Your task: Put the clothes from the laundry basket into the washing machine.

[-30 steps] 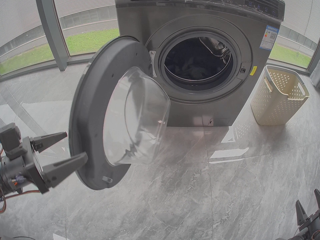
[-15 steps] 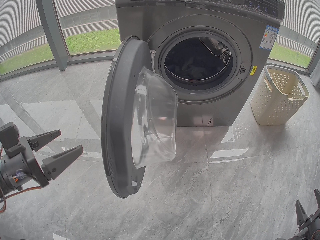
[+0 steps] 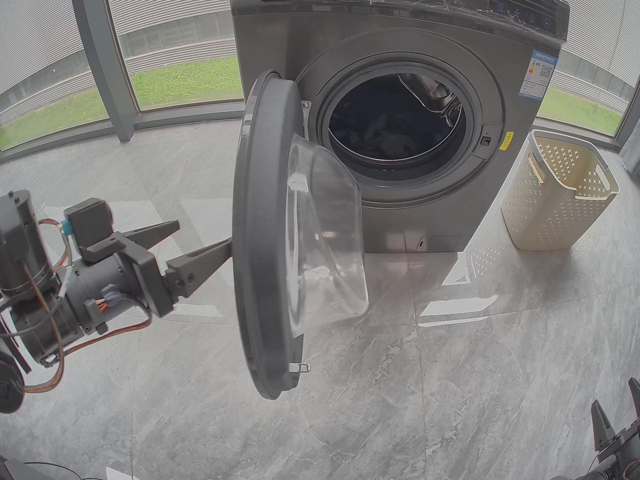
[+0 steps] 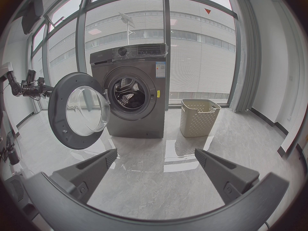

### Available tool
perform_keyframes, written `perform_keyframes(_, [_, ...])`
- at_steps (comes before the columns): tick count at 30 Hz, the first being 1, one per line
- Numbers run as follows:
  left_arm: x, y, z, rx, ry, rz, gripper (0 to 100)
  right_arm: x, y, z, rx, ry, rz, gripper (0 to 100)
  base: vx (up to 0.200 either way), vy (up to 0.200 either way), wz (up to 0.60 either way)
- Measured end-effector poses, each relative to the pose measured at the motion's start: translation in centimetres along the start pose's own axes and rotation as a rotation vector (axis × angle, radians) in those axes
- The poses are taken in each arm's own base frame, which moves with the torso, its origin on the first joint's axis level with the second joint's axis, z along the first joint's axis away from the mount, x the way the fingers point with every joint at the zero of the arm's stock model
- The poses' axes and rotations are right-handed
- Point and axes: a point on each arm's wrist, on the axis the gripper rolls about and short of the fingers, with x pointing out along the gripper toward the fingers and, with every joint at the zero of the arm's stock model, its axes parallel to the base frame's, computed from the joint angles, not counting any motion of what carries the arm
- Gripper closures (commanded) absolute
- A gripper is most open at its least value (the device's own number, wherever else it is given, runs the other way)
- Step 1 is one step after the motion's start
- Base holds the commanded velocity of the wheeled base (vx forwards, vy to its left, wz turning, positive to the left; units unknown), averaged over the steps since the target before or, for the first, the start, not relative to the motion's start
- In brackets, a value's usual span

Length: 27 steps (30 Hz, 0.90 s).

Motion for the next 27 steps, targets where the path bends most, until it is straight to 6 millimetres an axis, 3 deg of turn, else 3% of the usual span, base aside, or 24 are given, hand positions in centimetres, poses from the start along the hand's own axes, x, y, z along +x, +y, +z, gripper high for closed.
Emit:
perform_keyframes(12, [7.0,-2.4,0.6,0.002,-0.02,-0.056,0,0.0,0.0,0.0,0.0,0.0,0.001,0,0.0,0.0,0.0])
perform_keyframes(27, [15.8,-3.0,0.6,-0.001,-0.113,-0.029,0,0.0,0.0,0.0,-0.001,0.0,0.002,0,0.0,0.0,0.0])
